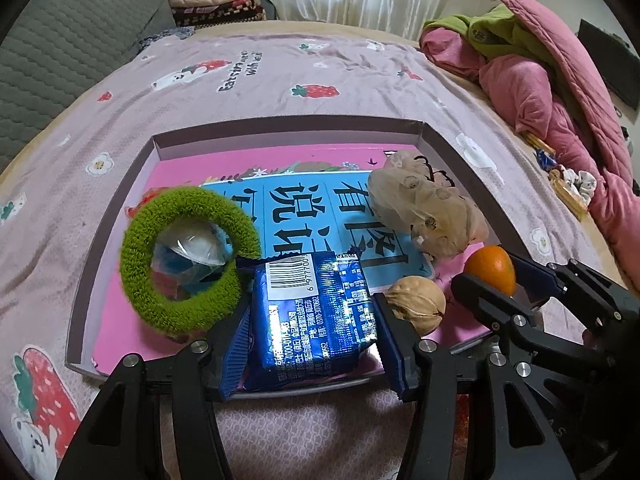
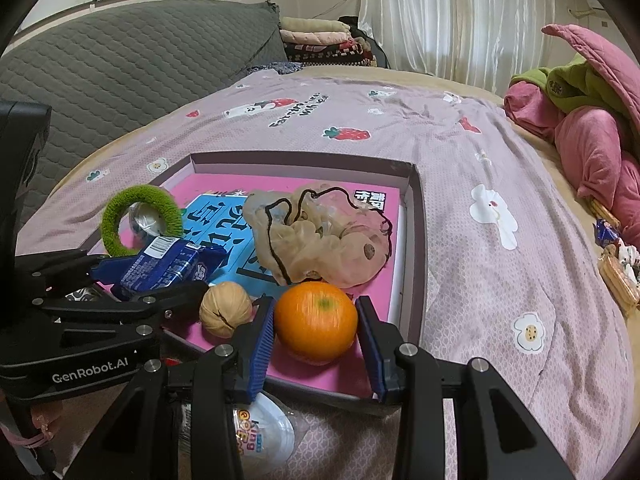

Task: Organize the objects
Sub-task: 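Lower the tangerine into the tray and open right tool while left lowers the packet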

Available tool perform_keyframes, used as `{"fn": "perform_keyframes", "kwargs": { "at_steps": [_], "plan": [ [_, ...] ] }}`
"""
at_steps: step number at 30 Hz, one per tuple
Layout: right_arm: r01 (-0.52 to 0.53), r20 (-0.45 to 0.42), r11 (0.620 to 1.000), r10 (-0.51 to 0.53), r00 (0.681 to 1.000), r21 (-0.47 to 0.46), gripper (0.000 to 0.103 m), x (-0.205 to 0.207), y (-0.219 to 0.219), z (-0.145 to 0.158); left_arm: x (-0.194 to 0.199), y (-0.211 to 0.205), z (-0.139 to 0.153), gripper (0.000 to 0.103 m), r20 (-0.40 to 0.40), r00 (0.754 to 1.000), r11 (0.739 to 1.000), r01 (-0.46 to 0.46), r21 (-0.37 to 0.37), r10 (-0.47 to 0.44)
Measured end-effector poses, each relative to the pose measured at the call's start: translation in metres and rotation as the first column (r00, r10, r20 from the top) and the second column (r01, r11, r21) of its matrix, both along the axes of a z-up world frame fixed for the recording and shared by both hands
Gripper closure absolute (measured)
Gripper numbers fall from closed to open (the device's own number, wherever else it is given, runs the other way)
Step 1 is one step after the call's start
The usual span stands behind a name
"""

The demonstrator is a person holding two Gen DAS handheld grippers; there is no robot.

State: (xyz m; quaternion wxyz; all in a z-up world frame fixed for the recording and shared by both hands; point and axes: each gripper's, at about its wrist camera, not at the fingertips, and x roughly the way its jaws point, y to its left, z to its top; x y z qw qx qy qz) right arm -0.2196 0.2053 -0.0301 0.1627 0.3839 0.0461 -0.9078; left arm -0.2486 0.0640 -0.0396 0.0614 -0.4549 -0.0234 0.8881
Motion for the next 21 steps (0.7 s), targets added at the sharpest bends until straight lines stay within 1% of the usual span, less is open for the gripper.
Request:
{"fn": "perform_keyframes", "kwargs": {
  "at_steps": [7, 21],
  "plan": [
    [0.004, 0.000, 1.000, -0.004, 1.000, -0.002, 0.063, 0.0013, 0.0013, 0.0008, 0.0019, -0.0019, 0.0025, 0.044, 0.005, 1.000, 1.000, -0.010, -0.005, 0.010],
    [0.019, -0.012, 1.000, -0.019, 1.000, -0.024, 0.063, 0.0082, 0.0084, 0.0080, 0.0089, -0.0025, 0.0102, 0.039, -0.004, 1.000, 1.000, -0.021, -0.010, 0.021]
  ]
}}
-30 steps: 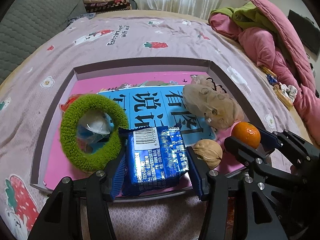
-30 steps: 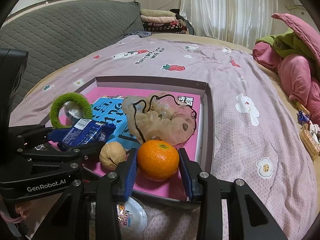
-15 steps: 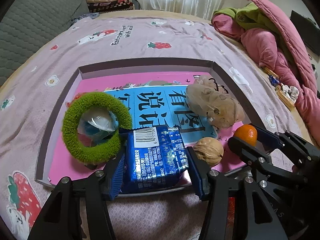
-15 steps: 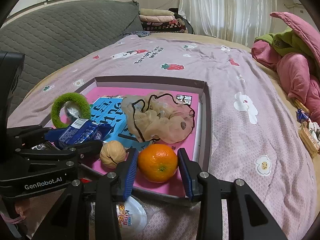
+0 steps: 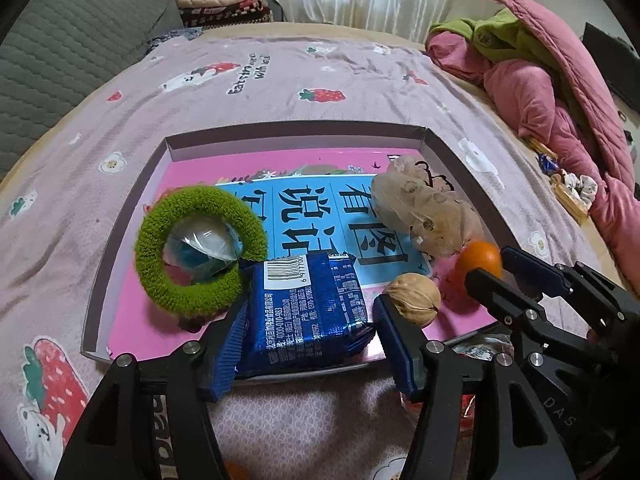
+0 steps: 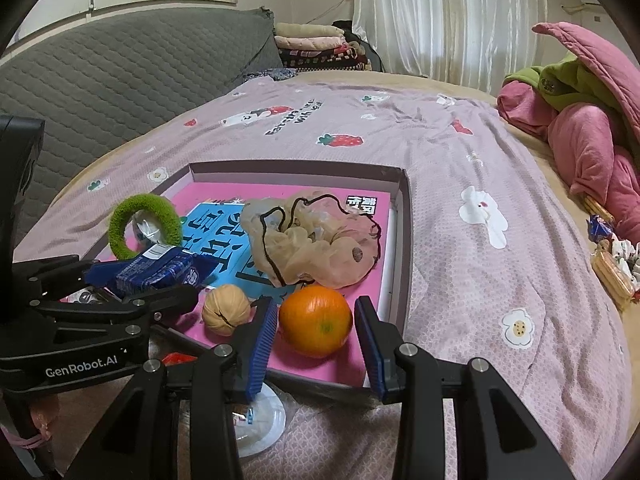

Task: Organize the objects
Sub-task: 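Lower the tangerine into the tray and open right tool while left lowers the packet, then open left tool to release the blue snack packet into the tray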

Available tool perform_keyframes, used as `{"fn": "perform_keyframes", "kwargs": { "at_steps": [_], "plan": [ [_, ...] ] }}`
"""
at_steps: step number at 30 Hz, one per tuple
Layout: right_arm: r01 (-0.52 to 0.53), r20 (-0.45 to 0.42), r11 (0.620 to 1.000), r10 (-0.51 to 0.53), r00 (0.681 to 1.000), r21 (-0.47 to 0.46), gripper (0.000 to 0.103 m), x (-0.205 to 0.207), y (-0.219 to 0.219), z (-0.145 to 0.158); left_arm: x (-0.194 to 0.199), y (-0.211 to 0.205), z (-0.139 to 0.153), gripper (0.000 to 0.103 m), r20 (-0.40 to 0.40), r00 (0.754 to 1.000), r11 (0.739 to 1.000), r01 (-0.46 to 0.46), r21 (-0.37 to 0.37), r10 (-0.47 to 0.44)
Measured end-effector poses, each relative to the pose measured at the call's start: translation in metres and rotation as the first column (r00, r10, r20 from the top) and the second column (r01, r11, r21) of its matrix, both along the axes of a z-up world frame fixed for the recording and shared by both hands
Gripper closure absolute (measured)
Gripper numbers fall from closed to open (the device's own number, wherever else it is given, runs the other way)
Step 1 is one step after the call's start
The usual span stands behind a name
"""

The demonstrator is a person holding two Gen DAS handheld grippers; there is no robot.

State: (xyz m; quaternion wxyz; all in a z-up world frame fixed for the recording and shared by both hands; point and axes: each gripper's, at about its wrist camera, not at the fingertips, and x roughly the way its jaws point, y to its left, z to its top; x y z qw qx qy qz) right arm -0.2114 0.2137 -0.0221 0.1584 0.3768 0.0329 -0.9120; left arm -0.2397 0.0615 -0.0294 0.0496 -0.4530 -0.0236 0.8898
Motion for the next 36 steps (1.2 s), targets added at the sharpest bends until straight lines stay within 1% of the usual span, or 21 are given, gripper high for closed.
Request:
{"fn": "perform_keyframes", "kwargs": {
  "at_steps": [11, 24, 28, 33, 35, 36],
  "plan": [
    [0.008, -0.005, 1.000, -0.008, 1.000, -0.009, 0.063, 0.001, 0.002, 0.004, 0.003, 0.001, 0.006, 0.038, -0.010, 1.000, 1.000, -0.002, 0.000, 0.002],
    [0.013, -0.018, 1.000, -0.014, 1.000, -0.023, 0.062, 0.004, 0.004, 0.009, 0.012, -0.001, 0.019, 0.038, -0.043, 0.999, 1.000, -0.008, 0.001, 0.008],
    [0.015, -0.026, 0.999, -0.016, 1.000, -0.033, 0.058, 0.007, 0.006, 0.012, 0.016, -0.001, 0.025, 0.038, -0.053, 0.999, 1.000, -0.009, 0.001, 0.009],
    [0.015, -0.041, 0.999, -0.017, 0.999, -0.044, 0.055, 0.009, 0.007, 0.017, 0.021, -0.002, 0.032, 0.038, -0.067, 0.998, 1.000, -0.015, 0.000, 0.015],
    [0.013, -0.047, 0.999, -0.015, 0.999, -0.047, 0.050, 0.010, 0.008, 0.018, 0.024, -0.003, 0.034, 0.038, -0.071, 0.997, 1.000, -0.018, 0.000, 0.018],
    [0.013, -0.050, 0.999, -0.015, 0.999, -0.049, 0.050, 0.011, 0.008, 0.019, 0.025, -0.004, 0.036, 0.038, -0.074, 0.997, 1.000, -0.021, 0.001, 0.021]
  ]
}}
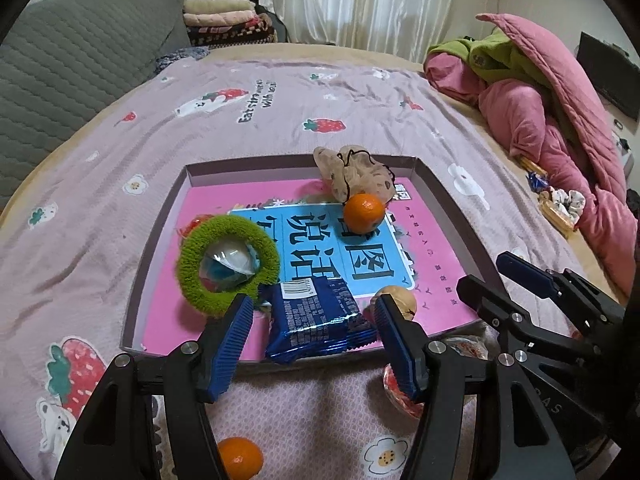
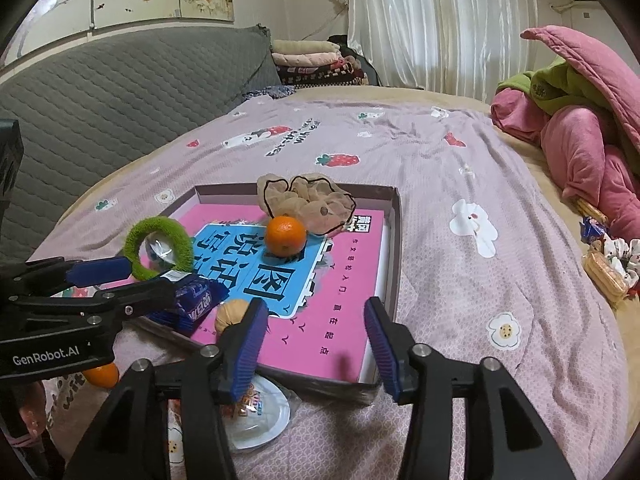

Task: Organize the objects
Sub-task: 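Open left tool to release the blue snack packet into the tray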

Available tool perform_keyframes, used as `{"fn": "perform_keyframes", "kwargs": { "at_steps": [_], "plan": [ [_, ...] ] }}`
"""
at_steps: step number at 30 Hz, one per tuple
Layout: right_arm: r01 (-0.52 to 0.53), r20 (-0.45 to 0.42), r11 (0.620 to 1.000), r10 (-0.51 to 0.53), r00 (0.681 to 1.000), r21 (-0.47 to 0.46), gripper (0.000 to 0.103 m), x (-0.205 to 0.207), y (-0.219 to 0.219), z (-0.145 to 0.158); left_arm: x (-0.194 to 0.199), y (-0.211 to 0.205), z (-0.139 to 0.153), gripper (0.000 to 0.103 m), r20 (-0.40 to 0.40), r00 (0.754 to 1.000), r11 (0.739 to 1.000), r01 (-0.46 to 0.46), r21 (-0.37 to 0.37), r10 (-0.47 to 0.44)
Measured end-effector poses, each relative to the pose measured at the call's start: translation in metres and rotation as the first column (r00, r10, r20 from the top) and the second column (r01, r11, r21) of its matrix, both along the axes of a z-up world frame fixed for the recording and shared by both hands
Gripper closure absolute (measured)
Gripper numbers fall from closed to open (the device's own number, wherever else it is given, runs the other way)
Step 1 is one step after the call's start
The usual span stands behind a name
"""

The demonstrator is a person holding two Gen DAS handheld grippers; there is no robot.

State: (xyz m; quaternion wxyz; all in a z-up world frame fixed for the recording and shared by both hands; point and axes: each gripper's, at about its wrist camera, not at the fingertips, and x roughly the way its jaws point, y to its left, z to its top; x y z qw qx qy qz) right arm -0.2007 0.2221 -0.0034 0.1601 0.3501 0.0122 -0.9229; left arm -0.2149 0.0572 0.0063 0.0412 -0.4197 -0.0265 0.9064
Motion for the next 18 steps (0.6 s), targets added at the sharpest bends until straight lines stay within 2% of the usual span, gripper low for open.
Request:
{"fn": "perform_keyframes", "kwargs": {
  "at_steps": [18],
  "plan": [
    [-0.012, -0.068, 1.000, 0.011, 0.998, -0.010, 0.040, 0.013, -0.001, 0.014, 0.016, -0.010, 0.020, 0.037, -0.047, 0.999, 1.000, -0.025, 0.003, 0.025]
  ]
}}
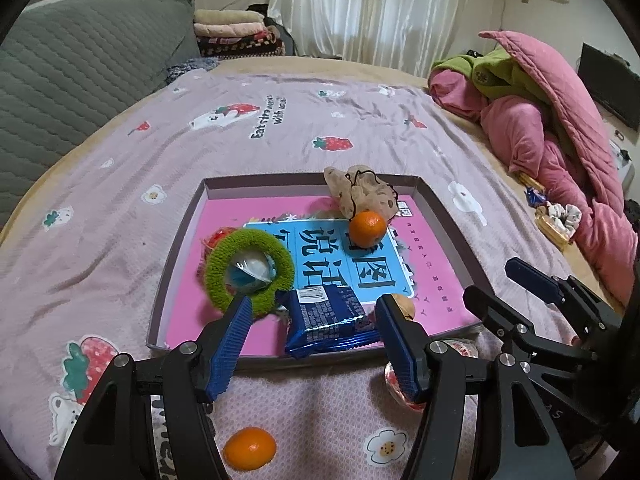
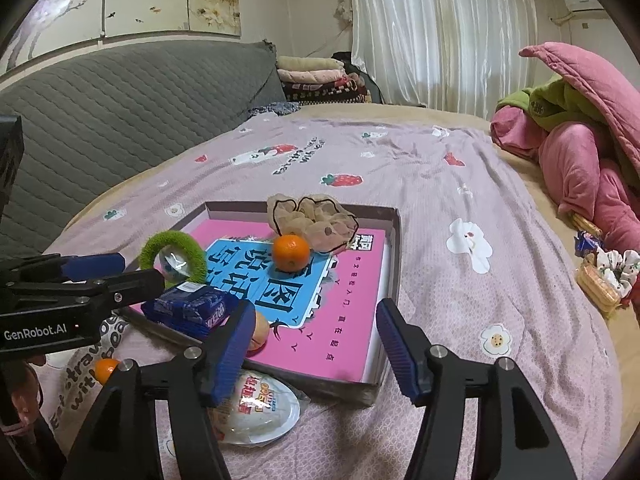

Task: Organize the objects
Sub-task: 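Open left tool to release the blue snack packet into the tray, then move left tool to the tangerine on the sheet while right approaches the plastic egg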

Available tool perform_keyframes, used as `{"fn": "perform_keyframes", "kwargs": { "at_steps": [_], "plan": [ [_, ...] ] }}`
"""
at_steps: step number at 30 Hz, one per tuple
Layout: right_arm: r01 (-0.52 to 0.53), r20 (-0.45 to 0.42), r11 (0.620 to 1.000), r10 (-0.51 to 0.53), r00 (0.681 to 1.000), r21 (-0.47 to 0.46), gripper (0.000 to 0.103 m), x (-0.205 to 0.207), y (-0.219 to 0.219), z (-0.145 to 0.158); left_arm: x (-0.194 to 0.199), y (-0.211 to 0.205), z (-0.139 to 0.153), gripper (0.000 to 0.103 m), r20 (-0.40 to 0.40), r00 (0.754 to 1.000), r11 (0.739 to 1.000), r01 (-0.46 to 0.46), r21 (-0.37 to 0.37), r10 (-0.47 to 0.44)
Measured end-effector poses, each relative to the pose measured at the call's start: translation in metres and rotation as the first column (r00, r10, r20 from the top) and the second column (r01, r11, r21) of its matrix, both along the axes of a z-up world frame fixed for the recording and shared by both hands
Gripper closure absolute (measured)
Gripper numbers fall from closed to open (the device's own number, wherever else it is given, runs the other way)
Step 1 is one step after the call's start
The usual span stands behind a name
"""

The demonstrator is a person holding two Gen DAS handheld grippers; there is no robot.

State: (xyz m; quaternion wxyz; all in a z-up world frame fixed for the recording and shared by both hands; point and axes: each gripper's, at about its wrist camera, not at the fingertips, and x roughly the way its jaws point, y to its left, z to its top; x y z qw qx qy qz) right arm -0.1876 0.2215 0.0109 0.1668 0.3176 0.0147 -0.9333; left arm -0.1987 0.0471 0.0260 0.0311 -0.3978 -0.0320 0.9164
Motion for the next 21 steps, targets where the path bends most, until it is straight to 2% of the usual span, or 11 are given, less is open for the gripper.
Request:
{"fn": "perform_keyframes", "kwargs": {
  "at_steps": [4, 21],
  "plan": [
    [-0.002, -0.022, 1.000, 0.002, 1.000, 0.001, 0.036, 0.005, -0.001, 0.004, 0.004, -0.001, 0.003, 0.037, -0.007, 1.000, 1.000, -0.004, -0.004, 0.004],
    [-0.011, -0.089, 0.999, 0.008, 0.996, -0.039, 0.032, 0.028, 0.000, 0.021, 0.025, -0.012, 0.015, 0.035, -0.046, 0.999, 1.000, -0.024, -0.008, 0.024]
  ]
}}
